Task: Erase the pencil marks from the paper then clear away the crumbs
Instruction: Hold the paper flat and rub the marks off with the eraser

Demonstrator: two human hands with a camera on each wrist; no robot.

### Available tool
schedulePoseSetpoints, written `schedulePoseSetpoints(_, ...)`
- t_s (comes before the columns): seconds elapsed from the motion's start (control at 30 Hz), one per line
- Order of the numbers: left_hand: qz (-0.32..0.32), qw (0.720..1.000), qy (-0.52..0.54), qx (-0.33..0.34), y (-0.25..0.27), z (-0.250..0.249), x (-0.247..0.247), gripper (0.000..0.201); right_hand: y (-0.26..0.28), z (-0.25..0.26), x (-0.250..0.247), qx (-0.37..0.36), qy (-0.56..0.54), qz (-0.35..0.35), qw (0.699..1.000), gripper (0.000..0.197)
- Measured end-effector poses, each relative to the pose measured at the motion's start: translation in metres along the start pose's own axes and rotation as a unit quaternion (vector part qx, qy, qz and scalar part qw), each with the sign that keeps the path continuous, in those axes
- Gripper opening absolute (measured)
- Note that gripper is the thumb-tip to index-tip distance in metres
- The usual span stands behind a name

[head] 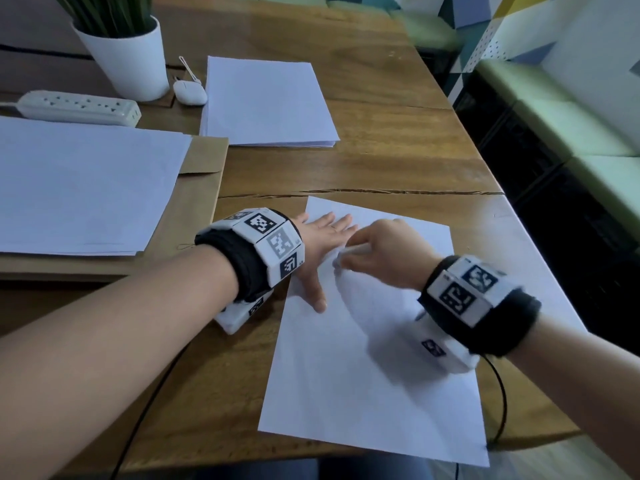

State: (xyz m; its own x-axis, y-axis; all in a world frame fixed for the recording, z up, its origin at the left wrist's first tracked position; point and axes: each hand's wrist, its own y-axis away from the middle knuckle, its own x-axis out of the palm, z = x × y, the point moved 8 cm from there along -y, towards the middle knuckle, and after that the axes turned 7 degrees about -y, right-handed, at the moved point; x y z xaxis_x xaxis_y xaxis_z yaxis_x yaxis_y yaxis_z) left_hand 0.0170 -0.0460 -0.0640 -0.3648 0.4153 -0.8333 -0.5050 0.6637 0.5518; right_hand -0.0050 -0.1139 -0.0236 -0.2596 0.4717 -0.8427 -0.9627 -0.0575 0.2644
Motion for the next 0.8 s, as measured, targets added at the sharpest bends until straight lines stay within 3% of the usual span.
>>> schedulePoseSetpoints(0.17,0.018,1.0,-0.013,0.007,-0.002,0.001,0.003,0.133,0.028,0.005,0.028,-0.036,0.011,0.114,0.993,0.021)
schedulePoseSetpoints(0.33,0.004,1.0,0.004,-0.005,0.002,0.001,0.0,0.134,-0.002,-0.005,0.005,-0.034,-0.008,0.033,0.999,0.025)
schedulePoseSetpoints(0.4,0.008,1.0,-0.004,0.0,0.001,0.001,0.0,0.133,0.006,-0.005,0.011,-0.06,0.008,0.048,0.997,0.019)
schedulePoseSetpoints(0.53,0.019,1.0,-0.011,0.006,0.0,0.001,0.002,0.132,0.021,-0.01,0.014,-0.049,0.052,0.147,0.986,0.018)
schedulePoseSetpoints(0.7,0.007,1.0,0.002,-0.001,0.002,0.001,-0.001,0.133,0.003,0.005,0.004,-0.077,0.042,0.036,0.995,0.015)
schedulePoseSetpoints(0.8,0.015,1.0,-0.014,0.006,0.001,0.001,0.001,0.132,0.017,-0.011,0.008,-0.049,0.082,0.097,0.991,0.017)
